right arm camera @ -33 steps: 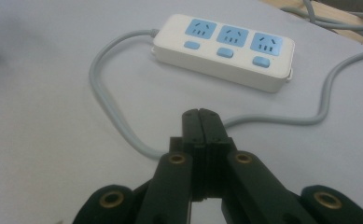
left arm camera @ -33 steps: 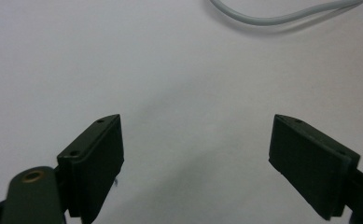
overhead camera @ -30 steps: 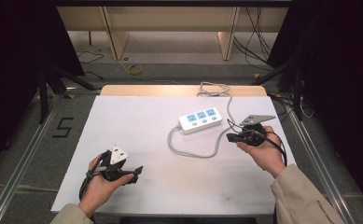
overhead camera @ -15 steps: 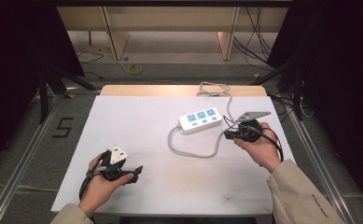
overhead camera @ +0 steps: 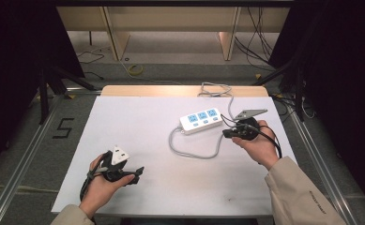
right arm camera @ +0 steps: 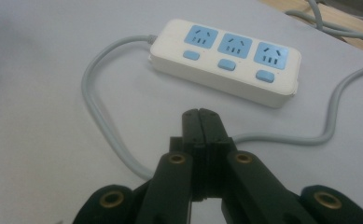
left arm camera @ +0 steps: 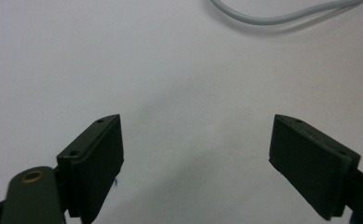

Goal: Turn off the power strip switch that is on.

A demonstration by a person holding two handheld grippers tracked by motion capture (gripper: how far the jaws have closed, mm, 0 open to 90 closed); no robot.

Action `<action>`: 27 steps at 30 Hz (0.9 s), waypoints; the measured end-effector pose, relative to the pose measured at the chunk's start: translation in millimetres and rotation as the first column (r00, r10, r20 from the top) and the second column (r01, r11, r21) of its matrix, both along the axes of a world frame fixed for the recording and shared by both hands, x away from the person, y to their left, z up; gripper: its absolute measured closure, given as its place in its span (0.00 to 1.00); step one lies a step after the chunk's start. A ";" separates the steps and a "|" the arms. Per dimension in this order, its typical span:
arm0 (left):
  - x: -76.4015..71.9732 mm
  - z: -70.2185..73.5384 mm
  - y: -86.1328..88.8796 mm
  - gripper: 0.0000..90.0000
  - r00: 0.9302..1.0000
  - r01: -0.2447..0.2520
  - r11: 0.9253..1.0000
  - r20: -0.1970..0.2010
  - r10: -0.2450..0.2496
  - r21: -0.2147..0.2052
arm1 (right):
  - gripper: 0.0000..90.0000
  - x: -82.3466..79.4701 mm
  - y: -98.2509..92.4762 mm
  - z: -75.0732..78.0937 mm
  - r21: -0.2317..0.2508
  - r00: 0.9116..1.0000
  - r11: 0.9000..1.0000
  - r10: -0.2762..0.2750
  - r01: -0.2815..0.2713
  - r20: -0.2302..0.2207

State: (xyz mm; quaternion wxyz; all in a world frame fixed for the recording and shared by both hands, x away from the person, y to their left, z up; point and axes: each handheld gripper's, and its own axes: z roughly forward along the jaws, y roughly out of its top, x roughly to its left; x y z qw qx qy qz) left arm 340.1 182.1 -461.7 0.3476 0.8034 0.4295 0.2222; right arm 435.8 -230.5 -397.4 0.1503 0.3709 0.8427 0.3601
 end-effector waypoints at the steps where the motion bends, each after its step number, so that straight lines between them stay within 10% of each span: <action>1: 0.0 -0.1 -0.3 0.20 1.000 -0.001 1.000 -0.001 0.001 -0.002 | 1.00 1.1 0.7 0.8 -0.002 1.000 1.000 0.000 0.000 -0.002; 27: 0.4 -0.5 -1.2 0.20 1.000 0.009 1.000 -0.006 -0.009 0.000 | 1.00 15.1 11.5 0.1 -0.033 1.000 0.999 0.007 -0.007 -0.012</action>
